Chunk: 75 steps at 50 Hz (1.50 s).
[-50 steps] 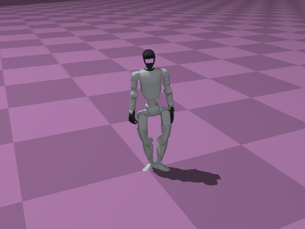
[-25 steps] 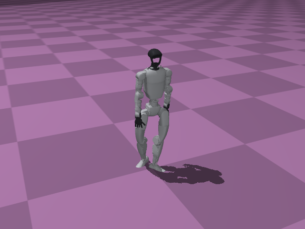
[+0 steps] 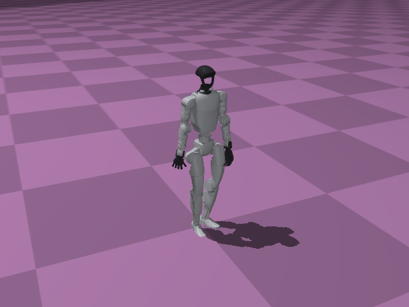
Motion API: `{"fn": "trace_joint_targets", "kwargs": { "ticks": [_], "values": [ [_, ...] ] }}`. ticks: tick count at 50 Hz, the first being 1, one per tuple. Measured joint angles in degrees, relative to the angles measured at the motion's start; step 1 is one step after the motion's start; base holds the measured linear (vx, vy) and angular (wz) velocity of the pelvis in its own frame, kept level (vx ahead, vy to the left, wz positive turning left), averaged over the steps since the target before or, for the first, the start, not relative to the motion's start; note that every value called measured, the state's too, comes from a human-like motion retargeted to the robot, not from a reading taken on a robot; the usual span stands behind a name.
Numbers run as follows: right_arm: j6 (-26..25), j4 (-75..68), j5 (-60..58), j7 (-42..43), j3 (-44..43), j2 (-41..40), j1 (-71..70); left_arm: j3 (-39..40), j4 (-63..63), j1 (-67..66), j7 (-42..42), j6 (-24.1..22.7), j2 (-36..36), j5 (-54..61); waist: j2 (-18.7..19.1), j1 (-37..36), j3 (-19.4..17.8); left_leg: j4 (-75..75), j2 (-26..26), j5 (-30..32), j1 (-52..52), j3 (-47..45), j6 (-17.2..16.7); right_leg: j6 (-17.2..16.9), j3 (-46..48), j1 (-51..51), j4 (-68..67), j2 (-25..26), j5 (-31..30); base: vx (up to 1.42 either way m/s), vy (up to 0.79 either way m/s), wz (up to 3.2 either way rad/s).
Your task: In place motions
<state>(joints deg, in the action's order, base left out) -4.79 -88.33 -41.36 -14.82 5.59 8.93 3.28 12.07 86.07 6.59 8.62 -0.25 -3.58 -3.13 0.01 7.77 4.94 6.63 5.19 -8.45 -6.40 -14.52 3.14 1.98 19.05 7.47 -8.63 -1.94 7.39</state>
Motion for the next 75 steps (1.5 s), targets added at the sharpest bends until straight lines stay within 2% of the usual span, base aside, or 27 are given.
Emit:
{"fn": "trace_joint_targets", "kwargs": {
  "ticks": [3, 6, 9, 13, 15, 20, 25, 29, 32, 35, 38, 42, 44, 45, 47, 48, 50, 52, 60, 66, 69, 71, 73, 75],
  "values": [
    [0.8, 1.9, 1.6, -1.2, -0.1, -0.6, -0.7, 0.5, 0.6, -0.4, -1.2, 0.0, -0.2, -1.4, -1.7, -2.8, -0.5, 1.7, 0.5, -0.2, 0.1, -2.4, 0.0, 0.2, -2.1, 0.1, 0.3, -0.6, -0.5, -0.02, 0.04, -0.73],
    [1.3, 3.8, 2.4, -2.4, -0.2, -1.2, -1.4, 0.8, 1.2, -1.5, -0.8, 0.1, -0.2, -1.1, -2.8, -3.9, -0.5, 3.3, 1.6, -0.2, -0.6, -0.5, 1.3, 0.3, -3.5, 0.3, 0.9, -1.2, -1.3, -0.01, 0.05, -0.56],
    [2.3, 5.8, 1.7, -2.9, 0.3, -1.7, -2.0, 1.8, 1.4, -2.5, -0.7, 0.3, 0.0, -0.6, -2.9, -4.5, -0.6, 4.7, 3.0, 0.1, -2.2, 7.3, 2.2, 0.0, -5.6, 1.0, 0.8, -1.5, -2.1, -0.03, 0.05, -0.76],
    [3.4, 7.9, -0.2, -2.2, 0.8, -2.0, -2.2, 2.1, 1.1, -3.2, 0.5, 0.6, 0.1, 1.4, -2.1, -5.1, -0.9, 4.9, 6.0, 2.7, -3.7, 23.6, 0.5, -0.4, -8.5, 2.4, 0.0, -0.7, -2.8, -0.05, 0.04, -0.82],
    [3.6, 8.9, -0.9, -1.7, 0.6, -2.0, -2.1, 1.5, 0.8, -2.7, 1.0, 0.8, 0.0, 2.0, -1.6, -4.8, -1.2, 5.3, 6.1, 2.8, -4.0, 25.1, 0.3, -0.6, -9.9, 3.3, -0.9, -0.6, -3.0, -0.08, 0.04, -0.64],
    [5.0, 9.9, -2.8, 0.1, -2.3, -1.6, 0.5, -3.4, -0.5, -0.7, 1.6, 0.9, -0.5, 1.5, 1.2, -1.0, -1.8, 4.1, 4.6, 1.7, -3.4, 21.8, 3.6, -1.0, -11.3, 4.2, -1.4, 0.6, -3.4, -0.04, 0.04, -0.41],
    [2.4, 7.1, 0.6, 2.0, -5.4, 0.1, 3.2, -10.7, -2.5, 2.0, 2.5, 1.0, -1.9, -0.4, 3.3, 3.2, -3.8, 3.2, 2.6, 0.7, -2.0, 18.2, 4.2, -1.7, -15.0, 5.1, -2.7, 2.3, -4.0, -0.04, 0.04, -0.90],
    [0.5, 4.4, 2.9, 1.9, -7.9, 1.6, 4.4, -13.7, -3.1, 3.5, 2.4, 0.9, -2.8, -1.4, 3.9, 6.3, -4.6, 2.5, 1.3, -0.7, -0.6, 11.2, 4.8, -3.4, -20.0, 6.1, -2.1, 3.7, -5.5, -0.03, 0.04, -1.55],
    [-0.4, 3.8, 3.4, 2.3, -8.7, 2.4, 4.3, -13.4, -2.6, 4.1, 2.2, 0.9, -3.1, -1.4, 4.9, 9.0, -5.0, 1.7, -0.8, -2.2, 0.2, 4.5, 4.8, -4.6, -23.1, 7.9, -1.8, 5.1, -4.0, -0.09, 0.04, -2.09],
    [-0.3, 4.0, 3.6, 2.8, -8.9, 2.6, 3.2, -11.7, -2.0, 3.7, 2.0, 0.9, -3.5, -0.7, 6.5, 11.5, -5.3, 0.8, -3.9, -4.0, 0.7, -4.1, 4.2, -2.7, -23.0, 10.3, -1.3, 6.6, -1.2, -0.16, 0.04, -2.76],
    [0.1, 4.5, 4.9, 2.7, -7.9, 2.2, 1.2, -9.6, -1.3, 3.1, 2.0, 0.9, -4.0, -0.4, 8.0, 12.6, -6.0, -0.4, -7.3, -5.8, 1.9, -15.3, 3.0, 0.6, -14.4, 11.5, -1.4, 5.0, 2.3, -0.18, 0.10, -3.50],
    [0.9, 4.5, 7.3, 1.8, -5.3, 1.6, -1.6, -6.7, -0.5, 2.0, 1.4, 1.2, -4.3, -1.4, 9.0, 9.2, -5.8, -2.6, -10.1, -7.8, 5.0, -34.1, -0.2, 0.7, 19.5, 6.7, -3.6, -3.6, 7.8, -0.11, 0.16, -4.27],
    [0.9, 4.3, 7.2, 1.5, -4.0, 1.2, -2.5, -4.7, 0.0, 0.9, 0.8, 1.2, -3.9, -2.3, 8.8, 6.3, -4.5, -3.2, -10.2, -8.7, 6.3, -41.9, -2.3, 0.4, 34.5, 2.5, -4.0, -5.2, 9.5, 0.05, 0.18, -4.38],
    [0.8, 4.1, 7.0, 1.5, -3.4, 1.0, -2.7, -3.7, 0.2, 0.2, 0.5, 1.2, -3.5, -2.7, 8.5, 5.0, -3.7, -3.3, -10.0, -9.1, 6.9, -44.8, -3.3, 0.5, 41.3, 0.4, -3.7, -5.1, 10.0, 0.15, 0.17, -3.94],
    [0.8, 3.5, 6.3, 1.8, -2.7, 0.5, -2.8, -2.0, 0.6, -1.3, 0.1, 1.0, -2.8, -3.2, 7.6, 2.8, -2.4, -3.3, -9.0, -9.7, 7.8, -48.7, -4.8, -0.6, 47.4, -1.7, -3.0, -5.3, 8.2, 0.17, 0.16, -3.47],
    [0.8, 3.2, 5.9, 1.8, -2.5, 0.3, -2.9, -1.2, 0.8, -2.0, -0.1, 1.0, -2.4, -3.3, 6.9, 2.1, -1.8, -3.1, -8.2, -10.0, 8.2, -50.5, -5.5, -1.3, 48.5, -2.1, -2.1, -5.5, 6.0, 0.14, 0.11, -2.92],
    [0.6, 2.6, 5.1, 1.7, -2.4, -0.4, -3.1, 0.2, 1.4, -3.2, -0.2, 0.9, -1.8, -3.3, 5.0, 1.8, -0.9, -2.6, -6.3, -10.7, 9.2, -53.5, -6.8, -2.3, 46.1, -1.2, -0.2, -6.2, -2.7, 0.08, 0.06, -2.33],
    [0.5, 2.2, 4.5, 1.5, -2.6, -1.2, -3.2, 0.8, 2.0, -4.0, -0.2, 0.9, -1.6, -2.8, 4.9, 2.9, -0.7, -2.0, -6.4, -10.8, 9.9, -56.2, -7.4, -0.9, 42.5, -0.2, 0.9, -5.0, -2.3, 0.02, 0.03, -1.52],
    [0.2, 0.5, 7.6, 2.4, -5.3, -2.1, -2.2, -2.1, 2.7, 0.6, -0.5, 1.5, -1.6, -2.9, 9.1, 14.3, -4.7, -1.7, -10.4, -9.8, 12.4, -56.9, -8.3, -2.0, 43.0, -3.1, 2.3, -1.6, -2.3, -0.05, 0.06, -0.03],
    [-1.5, -3.5, 9.5, 3.2, -7.1, -1.5, -2.2, -3.9, -3.2, 3.3, -0.1, 0.4, -0.8, -2.2, 9.1, 13.9, -4.7, -1.1, -10.8, -8.2, 14.0, -57.4, -9.2, -2.2, 41.6, -3.9, 3.2, -1.0, -1.3, 0.01, 0.06, -0.14],
    [-2.0, -3.5, 8.0, 2.5, -7.2, -1.8, -1.8, -3.8, -5.3, 2.4, -0.4, -0.1, -1.0, -2.1, 8.7, 14.4, -3.6, 2.0, -12.5, -5.8, 14.3, -53.6, -8.5, -1.6, 40.9, -3.7, 2.8, -2.4, -1.2, 0.07, 0.01, -0.01],
    [-2.4, -2.8, 6.6, 2.5, -6.5, -2.2, -1.8, -2.6, -6.1, 1.0, -0.6, -0.3, -1.5, -2.3, 7.4, 16.7, -2.7, 7.2, -14.4, -3.4, 13.7, -50.1, -6.6, -0.6, 41.3, -3.4, 3.1, -3.9, -1.4, 0.09, -0.02, 0.17],
    [-1.9, -1.7, 5.4, 2.3, -5.3, -2.5, -2.3, -0.6, -6.3, -0.6, -0.8, -0.2, -2.4, -2.4, 3.6, 13.7, -1.3, 14.5, -14.7, -1.4, 13.8, -50.9, -2.2, 0.0, 35.6, -2.8, 3.2, -6.1, -0.8, 0.04, -0.03, -1.79],
    [-0.8, -0.5, 4.8, 1.3, -4.2, -2.8, -2.9, 0.8, -6.0, -2.3, -0.7, -0.1, -3.3, -2.4, -0.9, 9.4, -0.3, 23.3, -15.0, -0.8, 12.4, -48.5, 5.7, 0.1, 28.7, -1.7, 2.0, -9.5, -0.2, 0.00, -0.02, -2.46]
  ]
}}
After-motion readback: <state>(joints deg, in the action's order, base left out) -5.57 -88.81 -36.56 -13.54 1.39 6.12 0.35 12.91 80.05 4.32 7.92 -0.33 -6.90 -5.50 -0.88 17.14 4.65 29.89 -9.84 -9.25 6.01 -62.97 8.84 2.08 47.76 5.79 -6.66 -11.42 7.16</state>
